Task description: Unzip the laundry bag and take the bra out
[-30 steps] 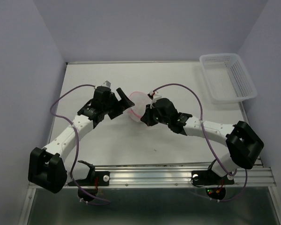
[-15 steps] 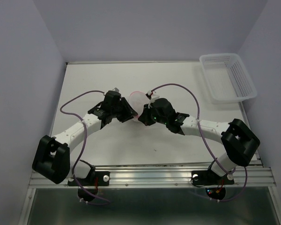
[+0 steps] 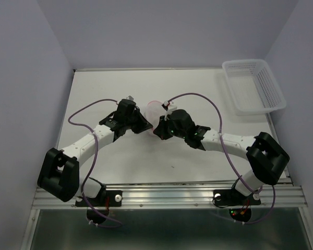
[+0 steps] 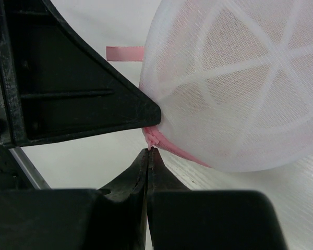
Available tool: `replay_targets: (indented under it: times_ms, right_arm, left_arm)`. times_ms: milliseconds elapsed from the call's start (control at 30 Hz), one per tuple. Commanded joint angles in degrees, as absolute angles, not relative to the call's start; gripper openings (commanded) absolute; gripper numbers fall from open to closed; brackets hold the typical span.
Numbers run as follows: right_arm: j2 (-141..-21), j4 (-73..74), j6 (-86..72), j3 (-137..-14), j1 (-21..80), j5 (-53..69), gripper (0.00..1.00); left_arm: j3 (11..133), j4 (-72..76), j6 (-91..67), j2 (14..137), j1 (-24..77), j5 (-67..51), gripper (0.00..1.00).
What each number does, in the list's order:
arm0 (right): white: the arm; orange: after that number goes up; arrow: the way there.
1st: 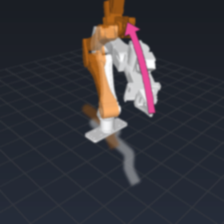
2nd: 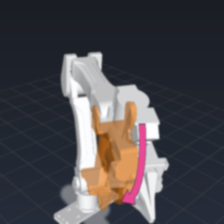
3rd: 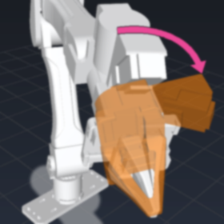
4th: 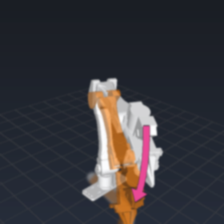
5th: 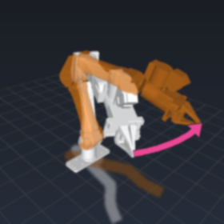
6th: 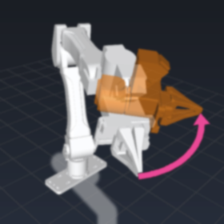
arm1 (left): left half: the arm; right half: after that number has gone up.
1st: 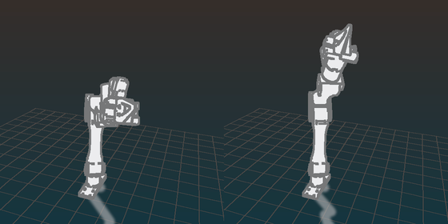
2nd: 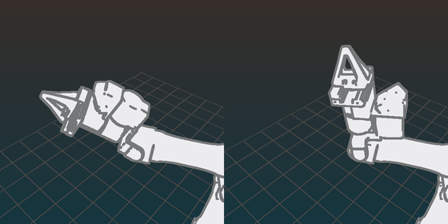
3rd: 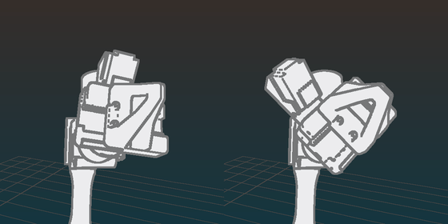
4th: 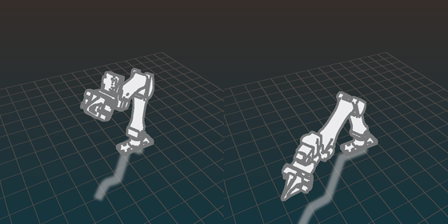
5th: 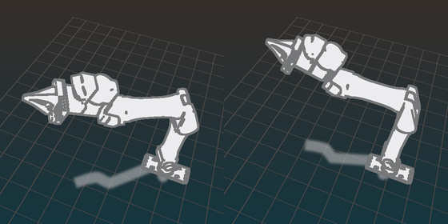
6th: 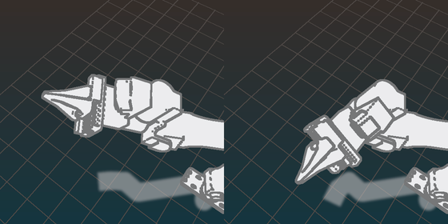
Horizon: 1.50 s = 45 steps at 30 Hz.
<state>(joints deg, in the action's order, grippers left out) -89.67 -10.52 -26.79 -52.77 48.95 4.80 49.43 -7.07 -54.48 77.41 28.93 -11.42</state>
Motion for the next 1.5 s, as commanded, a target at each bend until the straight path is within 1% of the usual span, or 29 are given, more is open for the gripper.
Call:
replay_targets:
  times_ms: [0,167,367,467,700,900,1000,1100,1167,1200,1233,1267,1300,1333,1367,1400,1433,1467]
  right_arm:
    - [-88.95,-11.26,-26.46,-53.52,50.19,3.44,0.01]
    - [-89.65,-1.95,-25.49,-54.58,50.19,-8.85,0.01]
    - [-88.16,-0.18,-25.14,-51.86,49.66,-16.24,0.01]
    - [-87.89,2.02,-24.44,-51.77,47.73,-19.06,0.01]
    - [-88.68,0.01,-17.59,-50.71,39.92,-24.78,0.01]
    - [-89.47,-7.99,-9.6,-49.92,33.14,-24.09,0.01]
    - [-90.61,-11.78,-4.86,-49.83,32.43,-21.1,0.01]
    - [-89.13,-12.13,-3.52,-49.66,32.43,-12.16,0.01]
    - [-86.42,-12.48,-5.44,-47.74,32.43,-6.28,0.01]
    - [-85.53,-11.7,-6.32,-47.38,32.43,-4.5,0.01]
    - [-84.56,-11.43,-7.72,-46.68,34.35,-3.7,0.01]
    - [-83.68,-10.64,-8.17,-45.36,35.5,-2.91,0.01]
    - [-82.11,-9.94,-8.7,-44.92,36.9,-2.81,0.01]
    - [-81.39,-9.84,-9.22,-44.3,39.61,-3.07,0.01]
    - [-80.78,-9.15,-9.84,-43.95,40.77,-1.86,0.01]
    - [-79.73,-8.97,-12.11,-43.6,41.83,-1.41,0.01]
    - [-79.28,-9.4,-13.17,-43.33,43.32,-0.54,0.01]
    - [-78.93,-9.49,-13.79,-43.24,44.11,1.21,0.01]
  left_arm:
    - [52.73,-6.24,-53.44,76.99,29.0,-9.14,0.0]
    - [54.05,-7.38,-53.26,75.5,28.83,-7.03,0.0]
    - [54.93,-7.73,-51.86,75.76,27.51,-8.52,0.0]
    - [54.84,-7.73,-50.63,75.94,27.07,-9.31,0.0]
    - [55.63,-8.61,-43.18,75.94,24.53,-12.03,0.0]
    - [56.51,-9.4,-39.12,77.08,23.03,-13.62,0.0]
    - [57.56,-8.79,-37.45,78.57,22.33,-14.32,0.0]
    - [59.93,-7.73,-36.83,82.17,21.19,-14.15,0.0]
    - [63.88,-7.74,-36.3,86.02,20.83,-13.63,0.01]
    - [65.38,-7.56,-36.3,87.44,20.74,-12.58,0.04]
    - [68.17,-7.3,-36.3,88.76,20.74,-12.05,0.05]
    - [69.6,-7.12,-36.3,91.38,20.74,-11.78,0.07]
    - [72.39,-6.86,-36.12,92.71,20.74,-11.69,0.15]
    - [74.07,-6.77,-36.04,93.86,20.66,-11.52,0.28]
    - [75.4,-6.85,-36.04,95.0,20.65,-11.43,0.38]
    - [77.67,-6.94,-35.77,96.58,20.65,-11.43,0.54]
    - [78.65,-8.34,-35.77,97.2,20.74,-11.51,0.78]
    - [79.27,-8.52,-35.6,97.56,20.74,-11.86,0.95]
